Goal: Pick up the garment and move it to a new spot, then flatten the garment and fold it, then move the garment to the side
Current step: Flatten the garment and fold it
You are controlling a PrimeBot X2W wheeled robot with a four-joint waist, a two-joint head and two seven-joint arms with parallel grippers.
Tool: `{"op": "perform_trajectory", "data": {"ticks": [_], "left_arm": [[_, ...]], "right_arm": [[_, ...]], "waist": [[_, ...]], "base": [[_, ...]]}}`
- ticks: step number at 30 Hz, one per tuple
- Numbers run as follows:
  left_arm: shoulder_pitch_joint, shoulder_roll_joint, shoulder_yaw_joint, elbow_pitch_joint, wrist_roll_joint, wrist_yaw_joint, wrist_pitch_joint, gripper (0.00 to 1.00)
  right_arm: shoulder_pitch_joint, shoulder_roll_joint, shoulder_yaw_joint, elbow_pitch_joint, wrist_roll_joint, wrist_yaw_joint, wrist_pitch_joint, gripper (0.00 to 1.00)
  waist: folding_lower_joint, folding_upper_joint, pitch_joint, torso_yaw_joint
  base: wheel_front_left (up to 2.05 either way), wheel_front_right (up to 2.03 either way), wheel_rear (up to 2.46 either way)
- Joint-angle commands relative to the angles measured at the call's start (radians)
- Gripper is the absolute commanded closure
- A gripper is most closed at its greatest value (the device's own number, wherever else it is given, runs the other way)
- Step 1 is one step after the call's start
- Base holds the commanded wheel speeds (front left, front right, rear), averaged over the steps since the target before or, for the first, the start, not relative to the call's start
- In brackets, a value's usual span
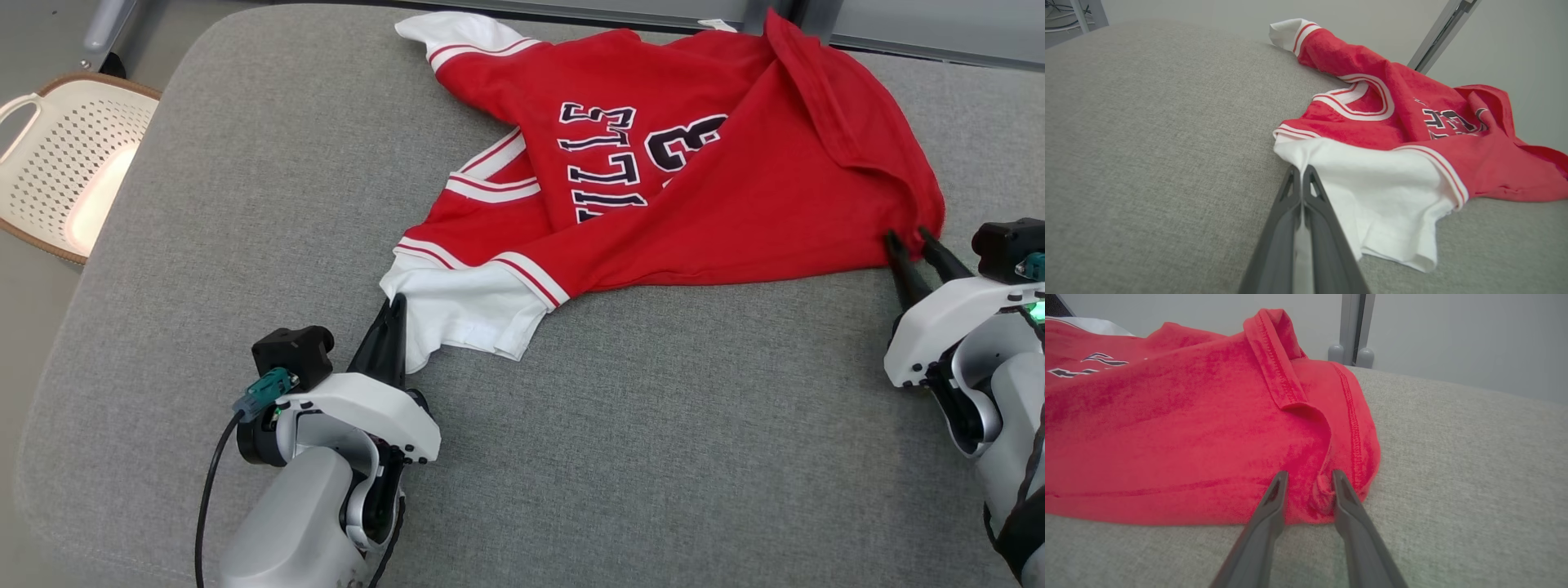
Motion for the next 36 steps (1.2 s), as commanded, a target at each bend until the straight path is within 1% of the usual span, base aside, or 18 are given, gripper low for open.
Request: {"op": "perform_trajectory", "data": {"ticks": [1, 6, 8, 9, 12, 14, 18, 21, 23, 27, 30, 34, 36], "left_arm": [[-0.012, 0.005, 0.0, -0.002, -0.002, 0.002, -0.004, 1.0], [-0.01, 0.005, 0.009, 0.0, 0.0, 0.007, -0.004, 1.0], [-0.012, 0.005, 0.025, -0.002, 0.014, 0.006, -0.004, 1.0], [-0.012, 0.005, 0.025, -0.002, 0.014, 0.006, -0.004, 1.0], [-0.013, 0.011, 0.05, -0.018, 0.026, 0.001, -0.004, 1.0], [-0.014, 0.015, 0.072, -0.035, 0.022, -0.01, -0.004, 1.0], [-0.042, 0.029, 0.119, -0.088, -0.017, -0.034, -0.004, 1.0], [-0.062, 0.041, 0.142, -0.157, -0.046, -0.05, 0.014, 1.0], [-0.084, 0.056, 0.167, -0.22, -0.076, -0.054, 0.037, 1.0], [-0.128, 0.083, 0.212, -0.362, -0.127, -0.041, 0.101, 1.0], [-0.164, 0.096, 0.249, -0.472, -0.17, -0.016, 0.152, 1.0], [-0.221, 0.091, 0.298, -0.596, -0.24, 0.03, 0.219, 1.0], [-0.248, 0.089, 0.31, -0.641, -0.266, 0.05, 0.251, 1.0]], "right_arm": [[-0.013, -0.009, 0.01, 0.001, 0.017, 0.0, -0.01, 1.0], [-0.007, -0.03, 0.037, -0.021, 0.07, 0.0, -0.041, 1.0], [0.007, -0.045, 0.058, -0.053, 0.114, 0.0, -0.053, 1.0], [0.007, -0.045, 0.058, -0.053, 0.114, 0.0, -0.053, 1.0], [0.015, -0.064, 0.082, -0.103, 0.167, 0.0, -0.064, 1.0], [0.024, -0.077, 0.1, -0.151, 0.216, 0.0, -0.07, 1.0], [0.046, -0.111, 0.104, -0.264, 0.361, 0.0, -0.065, 1.0], [0.063, -0.112, 0.093, -0.367, 0.514, 0.0, -0.047, 1.0], [0.072, -0.111, 0.067, -0.429, 0.627, 0.0, -0.029, 1.0], [0.072, -0.107, 0.023, -0.526, 0.784, 0.0, -0.006, 1.0], [0.063, -0.091, -0.01, -0.585, 0.873, 0.0, 0.002, 1.0], [0.052, -0.057, -0.064, -0.655, 0.967, 0.0, -0.001, 1.0], [0.049, -0.044, -0.092, -0.676, 0.985, 0.0, -0.011, 1.0]], "waist": [[0.0, 0.0, -0.001, 0.001], [0.0, 0.0, -0.011, -0.004], [0.0, 0.0, -0.024, -0.012], [0.0, 0.0, -0.024, -0.012], [0.0, 0.0, -0.043, -0.025], [0.0, 0.0, -0.057, -0.035], [0.0, 0.0, -0.095, -0.051], [0.0, 0.0, -0.13, -0.061], [0.0, 0.0, -0.153, -0.072], [0.0, 0.0, -0.201, -0.09], [0.0, 0.0, -0.241, -0.106], [0.0, 0.0, -0.296, -0.13], [0.0, 0.0, -0.322, -0.142]], "base": [[0.0, 0.0, 0.0], [0.0, 0.0, 0.0], [0.0, 0.0, 0.0], [0.0, 0.0, 0.0], [0.0, 0.0, 0.0], [0.0, 0.0, 0.0], [0.0, 0.0, 0.0], [0.0, 0.0, 0.0], [0.0, 0.0, 0.0], [0.0, 0.0, 0.0], [0.0, 0.0, 0.0], [0.0, 0.0, 0.0], [0.0, 0.0, 0.0]]}}
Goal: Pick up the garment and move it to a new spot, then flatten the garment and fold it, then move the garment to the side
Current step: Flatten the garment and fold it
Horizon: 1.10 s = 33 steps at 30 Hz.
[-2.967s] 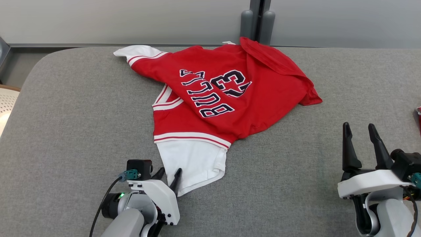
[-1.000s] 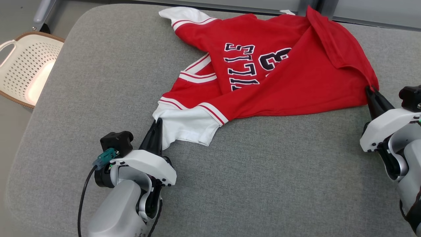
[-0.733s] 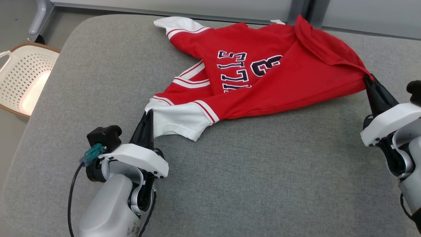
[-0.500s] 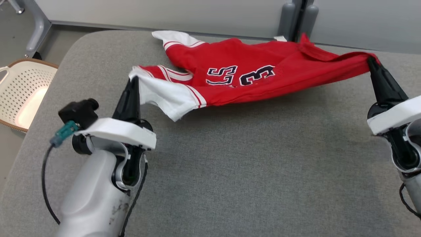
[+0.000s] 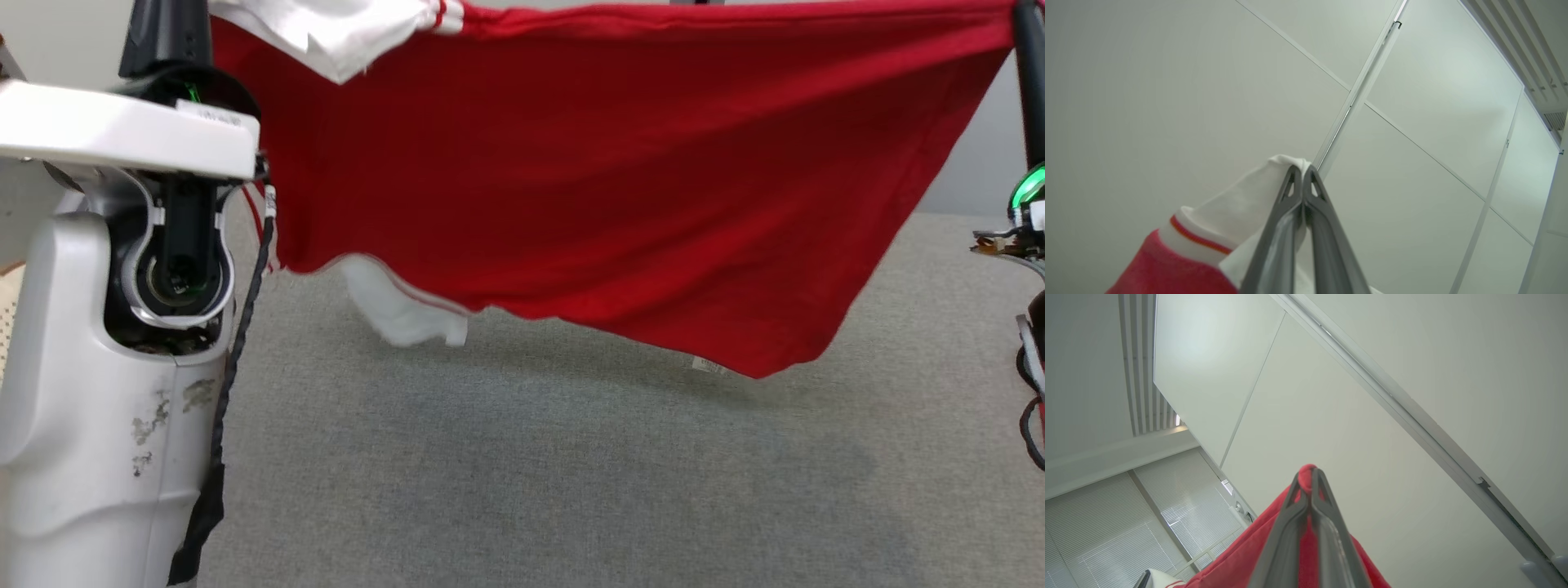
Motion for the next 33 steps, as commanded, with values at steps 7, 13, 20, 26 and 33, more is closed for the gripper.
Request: {"op": "perform_trajectory", "data": {"ticks": [7, 13, 20, 26, 33], "left_arm": [[-0.113, -0.016, 0.038, -0.102, -0.048, 0.089, 0.056, 1.0], [-0.099, -0.037, 0.036, -0.103, -0.07, 0.124, 0.065, 1.0], [-0.081, -0.04, 0.019, -0.081, -0.09, 0.14, 0.099, 1.0], [-0.2, -0.04, 0.028, 0.055, -0.103, 0.164, 0.129, 1.0], [-0.512, -0.035, 0.026, 0.328, -0.016, 0.089, -0.022, 1.0]], "right_arm": [[-0.039, 0.031, -0.102, -0.077, -0.162, 0.0, -0.077, 1.0], [-0.02, 0.122, -0.177, -0.116, -0.313, 0.0, -0.011, 1.0], [-0.027, 0.205, -0.259, -0.133, -0.439, 0.0, 0.139, 1.0], [-0.188, 0.263, -0.331, -0.027, -0.551, 0.0, 0.272, 1.0], [-0.563, 0.27, -0.376, 0.266, -0.603, 0.001, 0.184, 1.0]], "waist": [[0.0, 0.0, -0.077, -0.061], [0.0, 0.0, -0.076, -0.082], [0.0, 0.0, -0.028, -0.098], [0.0, 0.0, 0.095, -0.119], [0.0, 0.0, 0.275, -0.124]], "base": [[0.0, 0.0, 0.0], [0.0, 0.0, 0.0], [0.0, 0.0, 0.0], [0.0, 0.0, 0.0], [0.0, 0.0, 0.0]]}}
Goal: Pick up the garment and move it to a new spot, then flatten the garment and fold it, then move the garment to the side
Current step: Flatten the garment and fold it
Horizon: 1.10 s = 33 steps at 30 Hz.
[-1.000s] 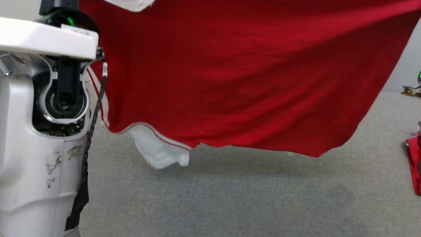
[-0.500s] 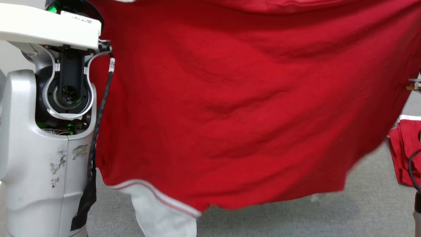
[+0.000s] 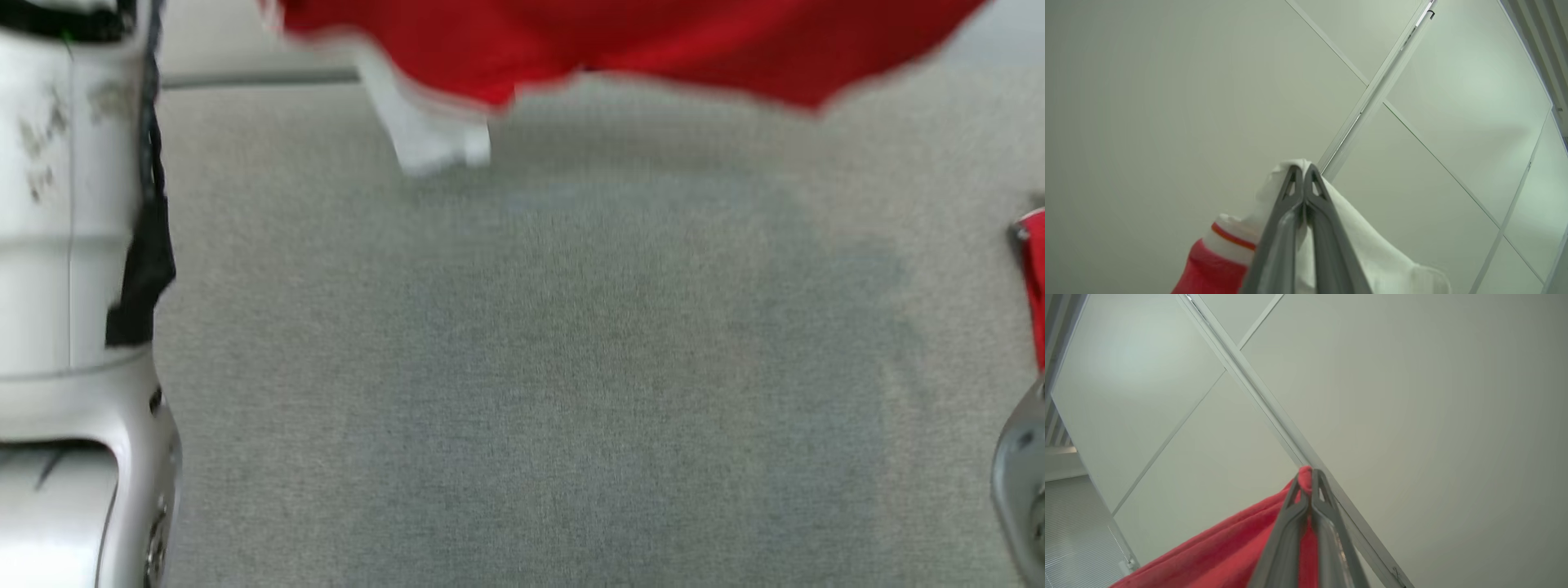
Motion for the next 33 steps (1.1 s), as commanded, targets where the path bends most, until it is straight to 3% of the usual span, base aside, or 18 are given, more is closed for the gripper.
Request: {"op": "perform_trajectory", "data": {"ticks": [1, 5, 9, 14, 22, 24, 33], "left_arm": [[-0.021, -0.006, 0.009, 0.044, -0.004, -0.017, -0.03, 1.0], [-0.137, -0.007, 0.03, 0.167, 0.006, -0.105, -0.151, 1.0], [-0.152, -0.015, 0.015, 0.27, 0.008, -0.199, -0.187, 1.0], [-0.098, -0.014, -0.026, 0.388, 0.064, -0.257, -0.213, 1.0], [0.104, -0.011, -0.086, 0.489, 0.109, -0.295, -0.225, 1.0], [0.175, 0.005, -0.14, 0.481, 0.13, -0.297, -0.225, 1.0], [0.478, 0.138, -0.34, 0.451, 0.058, -0.296, -0.197, 1.0]], "right_arm": [[-0.041, -0.013, 0.009, 0.027, 0.004, 0.002, -0.032, 1.0], [-0.145, -0.043, 0.076, 0.1, 0.046, 0.001, -0.154, 1.0], [-0.143, -0.076, 0.166, 0.154, 0.105, 0.001, -0.237, 1.0], [-0.052, -0.119, 0.26, 0.216, 0.184, 0.001, -0.305, 1.0], [0.147, -0.163, 0.378, 0.318, 0.307, 0.001, -0.355, 1.0], [0.203, -0.173, 0.414, 0.345, 0.328, 0.001, -0.343, 1.0], [0.401, -0.203, 0.539, 0.434, 0.417, 0.001, -0.296, 1.0]], "waist": [[0.0, 0.0, 0.09, 0.002], [0.0, 0.0, 0.143, 0.015], [0.0, 0.0, 0.181, 0.033], [0.0, 0.0, 0.218, 0.054], [0.0, 0.0, 0.195, 0.064], [0.0, 0.0, 0.172, 0.062], [0.0, 0.0, 0.04, 0.052]], "base": [[0.0, 0.0, 0.0], [0.0, 0.0, 0.0], [0.0, 0.0, 0.0], [0.0, 0.0, 0.0], [0.0, 0.0, 0.0], [0.0, 0.0, 0.0], [0.0, 0.0, 0.0]]}}
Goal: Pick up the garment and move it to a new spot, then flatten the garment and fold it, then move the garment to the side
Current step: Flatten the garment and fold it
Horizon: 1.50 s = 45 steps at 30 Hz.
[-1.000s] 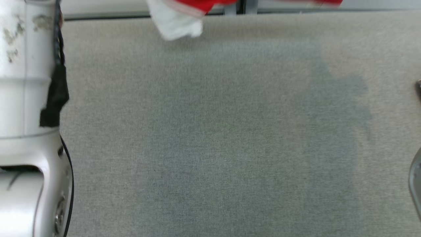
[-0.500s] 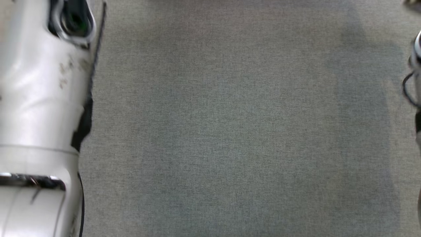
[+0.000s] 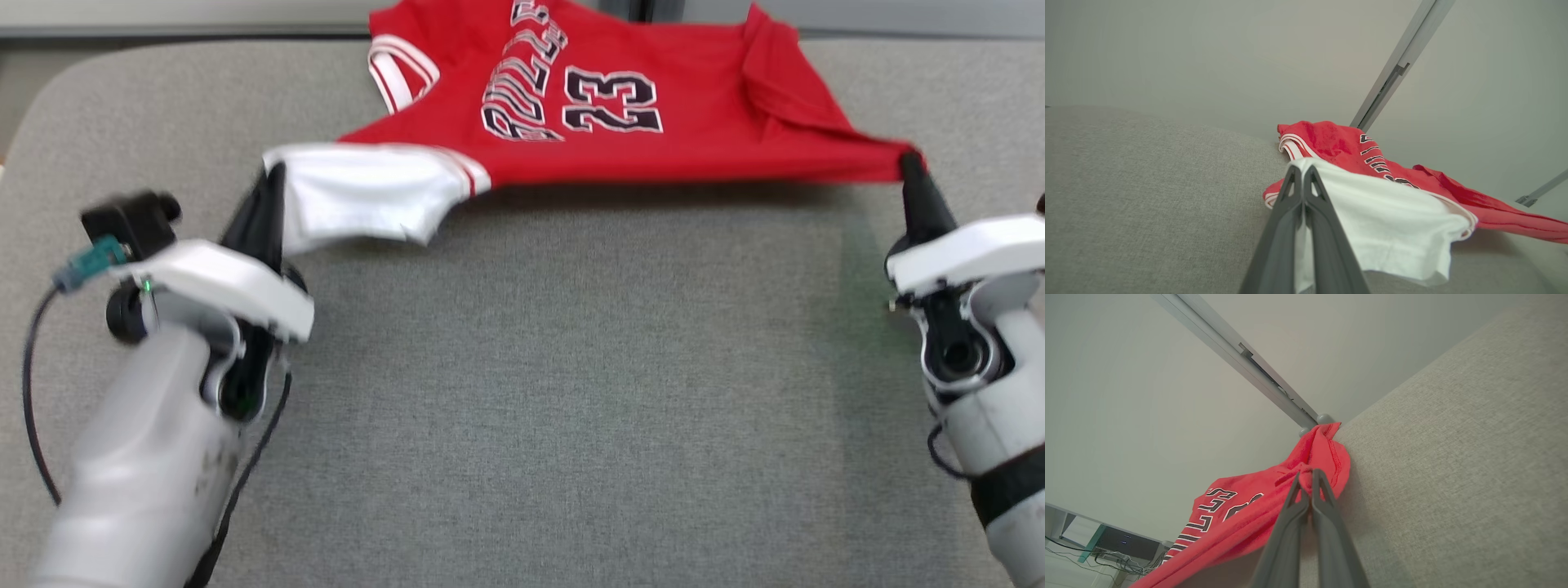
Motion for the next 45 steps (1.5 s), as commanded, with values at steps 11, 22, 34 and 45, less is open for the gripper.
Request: {"op": "perform_trajectory", "data": {"ticks": [11, 22, 34, 45], "left_arm": [[0.206, 0.148, -0.26, -0.099, -0.082, -0.001, 0.106, 1.0], [0.281, 0.245, -0.393, -0.181, -0.183, -0.001, 0.2, 1.0], [0.347, 0.358, -0.485, -0.348, -0.337, -0.001, 0.325, 1.0], [0.41, 0.498, -0.516, -0.547, -0.488, -0.001, 0.424, 1.0]], "right_arm": [[0.153, -0.052, 0.135, 0.052, 0.024, 0.0, 0.041, 1.0], [0.219, -0.118, 0.265, 0.065, 0.008, 0.0, 0.105, 1.0], [0.29, -0.214, 0.336, -0.002, 0.117, 0.0, 0.325, 1.0], [0.348, -0.294, 0.36, -0.095, 0.213, 0.0, 0.53, 1.0]], "waist": [[0.0, 0.0, -0.154, -0.002], [0.0, 0.0, -0.216, 0.0], [0.0, 0.0, -0.273, -0.011], [0.0, 0.0, -0.311, -0.024]], "base": [[0.0, 0.0, 0.0], [0.0, 0.0, 0.0], [0.0, 0.0, 0.0], [0.0, 0.0, 0.0]]}}
